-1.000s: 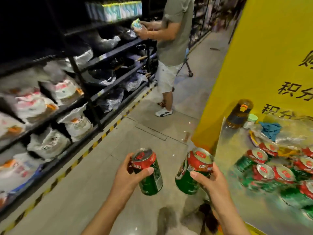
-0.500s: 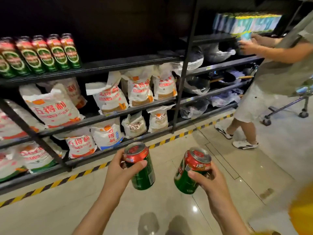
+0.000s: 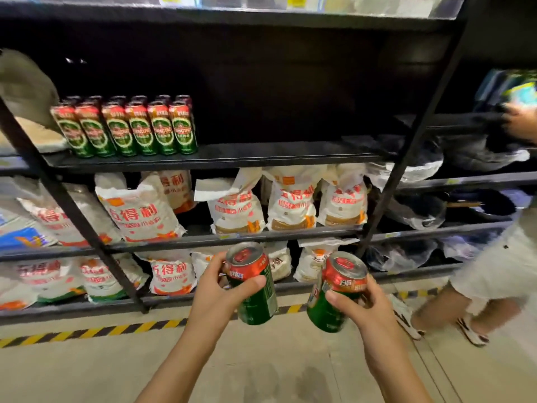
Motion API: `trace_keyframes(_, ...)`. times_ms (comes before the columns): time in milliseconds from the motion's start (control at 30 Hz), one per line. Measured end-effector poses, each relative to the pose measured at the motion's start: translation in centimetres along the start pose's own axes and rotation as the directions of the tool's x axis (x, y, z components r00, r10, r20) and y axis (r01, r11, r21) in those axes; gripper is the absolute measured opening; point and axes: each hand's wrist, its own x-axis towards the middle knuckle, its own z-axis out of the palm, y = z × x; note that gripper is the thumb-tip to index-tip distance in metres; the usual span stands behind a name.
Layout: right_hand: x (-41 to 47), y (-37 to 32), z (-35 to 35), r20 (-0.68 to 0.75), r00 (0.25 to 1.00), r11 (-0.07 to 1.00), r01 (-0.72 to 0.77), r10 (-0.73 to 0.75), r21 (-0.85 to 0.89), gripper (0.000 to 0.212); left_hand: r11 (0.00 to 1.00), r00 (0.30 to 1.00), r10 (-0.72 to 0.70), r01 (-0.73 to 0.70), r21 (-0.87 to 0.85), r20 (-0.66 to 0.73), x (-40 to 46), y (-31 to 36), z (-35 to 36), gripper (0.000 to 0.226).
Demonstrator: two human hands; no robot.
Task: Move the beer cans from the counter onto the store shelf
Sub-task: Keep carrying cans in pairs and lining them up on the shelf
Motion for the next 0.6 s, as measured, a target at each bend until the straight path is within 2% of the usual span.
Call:
trace_keyframes(133, 6.0, -0.5, 1.9, 0.079, 0.997, 1.000, -0.019, 0.020, -0.016, 0.052, 1.000, 0.993, 0.000, 0.001, 0.013, -0.116, 4.1, 0.4, -0.6, 0.074)
trace_keyframes(233, 9.8, -0.7, 4.2, 0.159, 0.986, 0.998, -0.043, 0.050, -0.044, 0.066, 1.000, 0.982, -0.009, 0.012, 0.010, -0.191, 7.2, 0.7, -2.0, 0.079)
trace_keyframes(300, 12.5, -0.7, 6.0, 0.195, 0.978, 0.996, -0.058, 0.069, -0.061, 0.062, 1.000, 0.972, -0.010, 0.013, 0.009, -0.235, 9.5, 0.9, -3.1, 0.080)
trace_keyframes(433, 18.1, -0.5, 10.1, 0.246, 0.967, 0.994, -0.051, 0.073, -0.096, 0.062, 1.000, 0.962, 0.002, -0.003, -0.005, -0.275, 14.9, 1.2, -5.3, 0.068)
trace_keyframes(600, 25.1, -0.6, 15.6, 0.238, 0.968, 0.991, -0.053, 0.082, -0.126, 0.068, 1.000, 0.964, 0.020, -0.023, -0.007, -0.264, 23.9, 1.8, -8.2, 0.049)
